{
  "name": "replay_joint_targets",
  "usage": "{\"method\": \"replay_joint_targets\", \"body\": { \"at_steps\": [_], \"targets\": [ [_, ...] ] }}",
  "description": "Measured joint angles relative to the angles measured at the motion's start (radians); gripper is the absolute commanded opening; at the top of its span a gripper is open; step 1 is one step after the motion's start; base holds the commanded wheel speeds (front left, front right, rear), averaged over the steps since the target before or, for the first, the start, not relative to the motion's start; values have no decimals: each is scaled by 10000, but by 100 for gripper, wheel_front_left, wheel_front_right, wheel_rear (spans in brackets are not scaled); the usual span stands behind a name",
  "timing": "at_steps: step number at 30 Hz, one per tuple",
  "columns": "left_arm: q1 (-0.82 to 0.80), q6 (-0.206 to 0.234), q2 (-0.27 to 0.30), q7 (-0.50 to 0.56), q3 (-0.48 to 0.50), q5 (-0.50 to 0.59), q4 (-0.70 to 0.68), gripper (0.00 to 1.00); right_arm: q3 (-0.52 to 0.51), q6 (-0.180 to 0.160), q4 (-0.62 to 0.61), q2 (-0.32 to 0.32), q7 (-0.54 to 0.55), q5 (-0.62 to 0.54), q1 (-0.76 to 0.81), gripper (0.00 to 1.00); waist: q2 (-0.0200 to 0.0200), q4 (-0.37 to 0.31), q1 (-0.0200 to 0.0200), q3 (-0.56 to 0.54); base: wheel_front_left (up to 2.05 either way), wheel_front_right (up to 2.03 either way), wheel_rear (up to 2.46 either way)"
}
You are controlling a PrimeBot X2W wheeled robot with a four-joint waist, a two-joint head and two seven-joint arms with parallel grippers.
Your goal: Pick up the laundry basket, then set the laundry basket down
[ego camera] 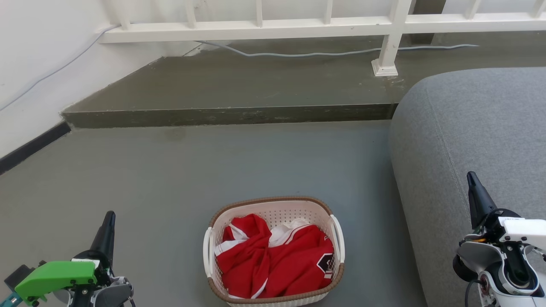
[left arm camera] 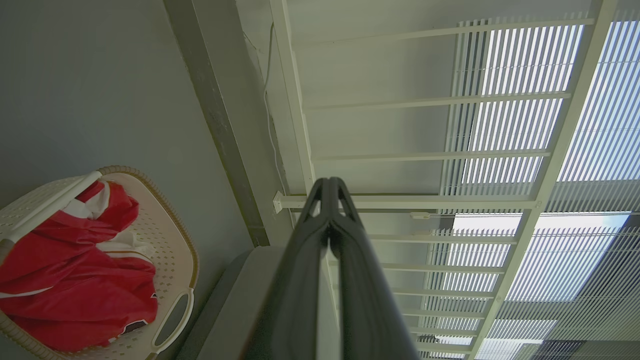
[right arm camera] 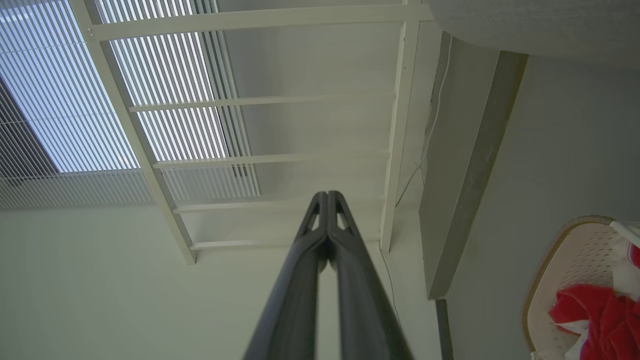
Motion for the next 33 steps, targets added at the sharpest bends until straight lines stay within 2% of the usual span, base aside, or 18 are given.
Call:
{"method": "replay_joint_targets", "body": {
  "at_steps": [33],
  "targets": [
    [-4, 0, -27, 33, 48, 2, 2, 0, -33, 0, -2, 8, 2, -2, -3, 0, 0, 0, -1, 2, 0, 0, 0]
  ]
}}
